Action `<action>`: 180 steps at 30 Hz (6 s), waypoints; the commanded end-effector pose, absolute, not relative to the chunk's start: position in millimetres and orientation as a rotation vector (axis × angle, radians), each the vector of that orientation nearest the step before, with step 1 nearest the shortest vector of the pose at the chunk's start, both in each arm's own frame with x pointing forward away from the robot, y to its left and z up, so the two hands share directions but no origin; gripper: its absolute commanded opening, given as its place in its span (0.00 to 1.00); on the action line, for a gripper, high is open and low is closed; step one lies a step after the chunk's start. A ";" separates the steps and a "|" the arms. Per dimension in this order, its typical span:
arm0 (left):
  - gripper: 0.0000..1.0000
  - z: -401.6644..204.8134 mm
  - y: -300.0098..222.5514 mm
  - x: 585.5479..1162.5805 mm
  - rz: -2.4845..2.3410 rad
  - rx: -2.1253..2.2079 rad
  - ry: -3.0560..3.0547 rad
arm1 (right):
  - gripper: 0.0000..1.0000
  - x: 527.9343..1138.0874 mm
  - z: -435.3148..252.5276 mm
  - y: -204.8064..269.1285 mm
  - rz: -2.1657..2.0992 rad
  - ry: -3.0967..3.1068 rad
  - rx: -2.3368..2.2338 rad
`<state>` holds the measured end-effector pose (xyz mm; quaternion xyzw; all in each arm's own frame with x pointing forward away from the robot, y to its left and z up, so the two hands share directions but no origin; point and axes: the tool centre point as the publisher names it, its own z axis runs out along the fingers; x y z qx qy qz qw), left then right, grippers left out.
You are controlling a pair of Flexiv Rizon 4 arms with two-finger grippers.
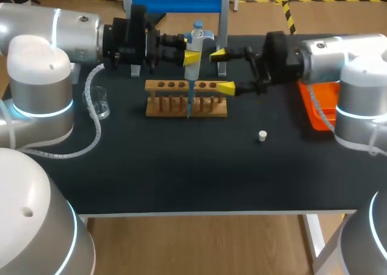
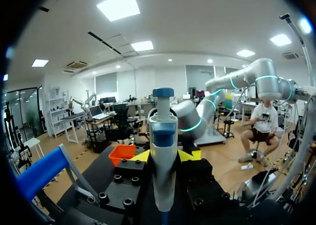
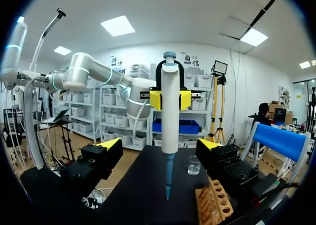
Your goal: Invert the test tube, pick up the pipette, mount the tip to pipette, aspirate from beaker and dispense into the tube, eject the tip, return the pipette, and cap with the stopper.
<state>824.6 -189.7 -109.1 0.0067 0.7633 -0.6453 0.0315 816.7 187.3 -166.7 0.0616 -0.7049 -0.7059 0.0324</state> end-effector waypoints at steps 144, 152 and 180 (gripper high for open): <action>1.00 -109.7 -191.2 824.5 -1.989 0.018 2.345 | 0.00 873.2 -145.9 -87.9 -2.205 -2.162 0.230; 1.00 -109.7 -191.2 824.5 -1.989 0.018 2.345 | 0.00 873.2 -145.9 -87.9 -2.205 -2.162 0.230; 1.00 -109.7 -191.2 824.5 -1.989 0.018 2.345 | 0.00 877.2 -140.4 -106.3 -2.231 -2.130 0.231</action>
